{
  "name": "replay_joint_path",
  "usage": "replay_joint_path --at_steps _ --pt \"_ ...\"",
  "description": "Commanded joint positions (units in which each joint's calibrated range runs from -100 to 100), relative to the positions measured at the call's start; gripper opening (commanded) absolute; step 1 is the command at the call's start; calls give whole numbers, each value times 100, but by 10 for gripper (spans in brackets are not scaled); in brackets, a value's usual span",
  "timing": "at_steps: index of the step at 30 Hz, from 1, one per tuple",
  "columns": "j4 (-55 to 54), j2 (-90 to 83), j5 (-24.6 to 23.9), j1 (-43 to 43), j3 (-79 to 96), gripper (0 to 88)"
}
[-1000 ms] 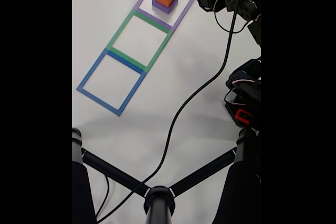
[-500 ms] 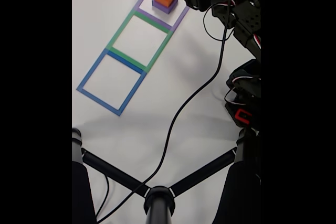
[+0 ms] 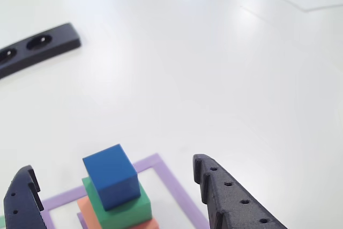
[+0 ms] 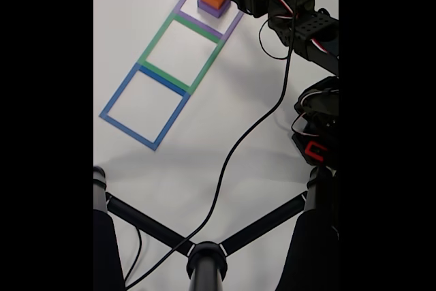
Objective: Tower of hanoi
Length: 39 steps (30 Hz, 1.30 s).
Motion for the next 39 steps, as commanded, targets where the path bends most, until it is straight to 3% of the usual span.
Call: replay_joint_path --at_steps 1,17,39 --pt "-734 370 0 -106 -82 344" --pt "-1672 1684 0 -304 -554 327" --pt "-1875 2165 0 -495 -854 244"
